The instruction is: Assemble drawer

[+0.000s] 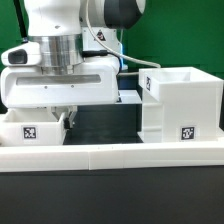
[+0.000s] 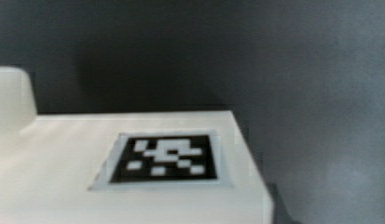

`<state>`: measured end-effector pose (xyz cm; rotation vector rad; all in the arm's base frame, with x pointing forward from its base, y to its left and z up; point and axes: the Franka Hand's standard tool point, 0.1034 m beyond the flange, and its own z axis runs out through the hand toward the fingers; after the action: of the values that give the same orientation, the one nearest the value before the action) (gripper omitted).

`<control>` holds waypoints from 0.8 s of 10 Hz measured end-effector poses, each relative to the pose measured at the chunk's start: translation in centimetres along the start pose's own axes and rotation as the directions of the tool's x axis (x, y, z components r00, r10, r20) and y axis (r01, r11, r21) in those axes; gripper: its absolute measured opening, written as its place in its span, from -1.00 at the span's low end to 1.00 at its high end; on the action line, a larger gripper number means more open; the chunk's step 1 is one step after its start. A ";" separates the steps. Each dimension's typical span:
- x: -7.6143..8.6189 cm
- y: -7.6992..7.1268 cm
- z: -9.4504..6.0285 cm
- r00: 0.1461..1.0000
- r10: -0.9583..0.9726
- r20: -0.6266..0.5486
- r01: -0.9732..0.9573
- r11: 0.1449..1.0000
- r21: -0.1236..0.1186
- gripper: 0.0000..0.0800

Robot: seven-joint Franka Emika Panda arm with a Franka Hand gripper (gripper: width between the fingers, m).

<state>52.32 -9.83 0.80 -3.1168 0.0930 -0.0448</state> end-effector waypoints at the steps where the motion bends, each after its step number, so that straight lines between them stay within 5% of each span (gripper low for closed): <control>1: 0.0 0.0 0.0 1.000 0.000 0.000 0.000 1.000 0.000 -0.90; 5: 0.1 -2.8 -3.1 0.998 -0.052 0.019 0.052 0.998 0.033 -0.89; 8: 0.0 -2.8 -3.1 0.997 -0.068 0.019 0.067 0.997 0.037 -0.89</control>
Offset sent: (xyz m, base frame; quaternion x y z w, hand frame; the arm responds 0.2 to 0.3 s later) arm -0.0108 0.0294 0.0371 -0.0101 -0.0393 -0.0558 0.9976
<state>52.37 -7.06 4.01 -3.0825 -0.0138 -0.0152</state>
